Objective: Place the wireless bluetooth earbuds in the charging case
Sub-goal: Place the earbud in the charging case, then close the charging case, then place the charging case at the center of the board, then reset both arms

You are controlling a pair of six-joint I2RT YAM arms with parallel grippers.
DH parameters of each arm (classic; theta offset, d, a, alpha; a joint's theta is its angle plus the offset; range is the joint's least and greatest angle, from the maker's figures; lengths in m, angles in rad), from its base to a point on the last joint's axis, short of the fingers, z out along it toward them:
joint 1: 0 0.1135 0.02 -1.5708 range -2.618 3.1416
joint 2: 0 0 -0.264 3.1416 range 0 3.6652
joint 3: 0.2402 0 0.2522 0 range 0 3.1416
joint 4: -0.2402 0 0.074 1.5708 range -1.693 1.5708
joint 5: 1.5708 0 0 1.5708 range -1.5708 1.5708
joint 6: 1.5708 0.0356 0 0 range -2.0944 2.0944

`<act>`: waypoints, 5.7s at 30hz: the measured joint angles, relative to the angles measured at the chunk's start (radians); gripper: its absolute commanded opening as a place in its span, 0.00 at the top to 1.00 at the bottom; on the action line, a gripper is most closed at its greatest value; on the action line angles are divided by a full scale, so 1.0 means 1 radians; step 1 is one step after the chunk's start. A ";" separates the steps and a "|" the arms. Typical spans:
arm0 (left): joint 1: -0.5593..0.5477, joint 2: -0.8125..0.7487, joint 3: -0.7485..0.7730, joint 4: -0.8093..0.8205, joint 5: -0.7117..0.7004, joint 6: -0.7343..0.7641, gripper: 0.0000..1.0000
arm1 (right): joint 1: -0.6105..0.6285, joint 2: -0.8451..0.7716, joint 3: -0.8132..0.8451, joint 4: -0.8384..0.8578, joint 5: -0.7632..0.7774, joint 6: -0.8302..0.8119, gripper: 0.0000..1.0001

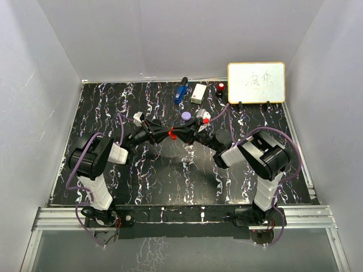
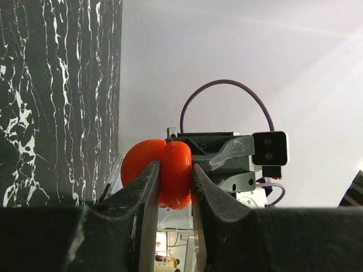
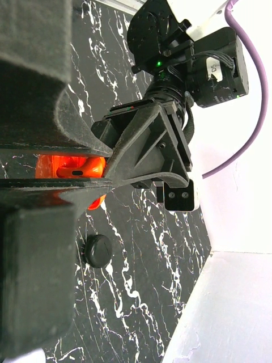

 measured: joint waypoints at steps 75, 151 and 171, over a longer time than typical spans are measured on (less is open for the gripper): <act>-0.143 0.038 0.104 -0.027 -0.391 -0.025 1.00 | 0.207 -0.200 -0.094 -0.402 0.795 -0.323 0.02; -0.125 -0.110 0.241 -1.021 -0.561 0.763 0.02 | 0.093 -0.635 -0.040 -0.940 1.035 -0.114 0.02; -0.077 -0.846 0.291 -1.646 -1.321 1.016 0.02 | -0.140 -0.648 -0.045 -1.292 1.063 0.170 0.02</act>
